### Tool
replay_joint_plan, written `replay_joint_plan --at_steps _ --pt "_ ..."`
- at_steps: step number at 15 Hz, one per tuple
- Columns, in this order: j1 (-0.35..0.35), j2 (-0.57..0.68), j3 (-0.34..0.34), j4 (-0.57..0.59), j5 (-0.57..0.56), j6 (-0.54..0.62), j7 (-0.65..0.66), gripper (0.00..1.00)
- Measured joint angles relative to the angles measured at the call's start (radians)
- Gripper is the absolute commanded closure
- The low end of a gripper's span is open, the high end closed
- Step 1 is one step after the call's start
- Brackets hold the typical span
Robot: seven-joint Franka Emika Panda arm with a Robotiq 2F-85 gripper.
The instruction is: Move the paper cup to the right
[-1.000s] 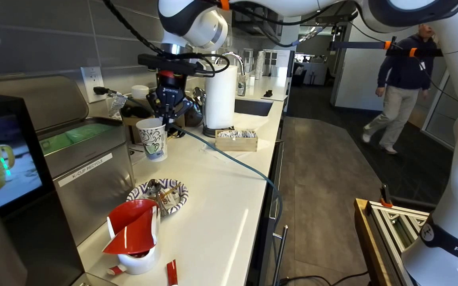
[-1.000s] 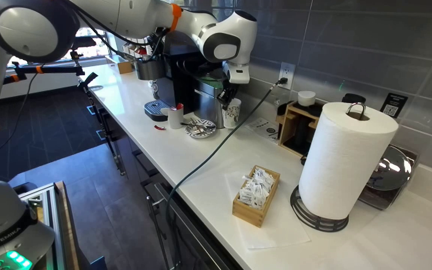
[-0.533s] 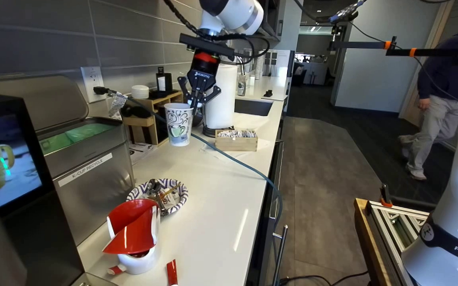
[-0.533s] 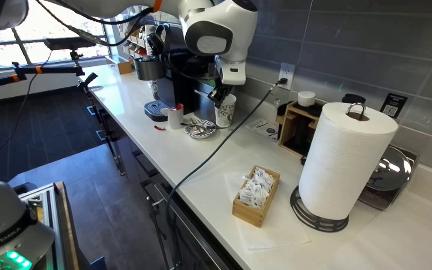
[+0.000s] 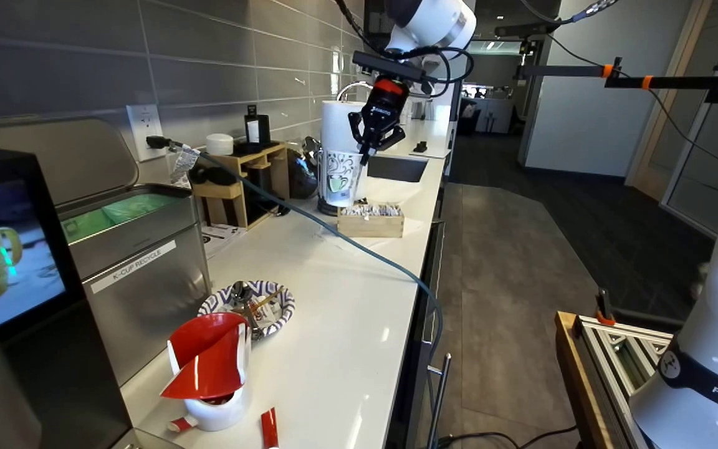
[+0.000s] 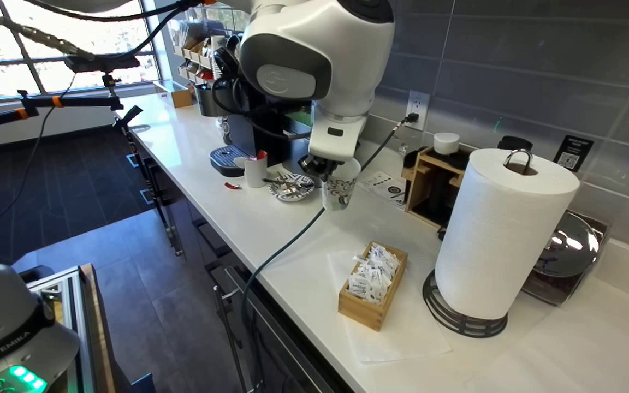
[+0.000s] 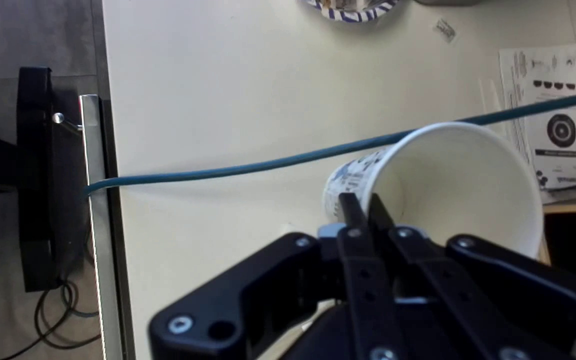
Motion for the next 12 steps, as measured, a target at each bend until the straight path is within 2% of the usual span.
replay_joint_plan --at_steps 6,12 --pt "-0.013 0.086 -0.013 0.067 0.035 0.000 0.029 0.99" --pt "0.036 0.208 0.010 0.258 -0.004 0.042 0.214 0.99"
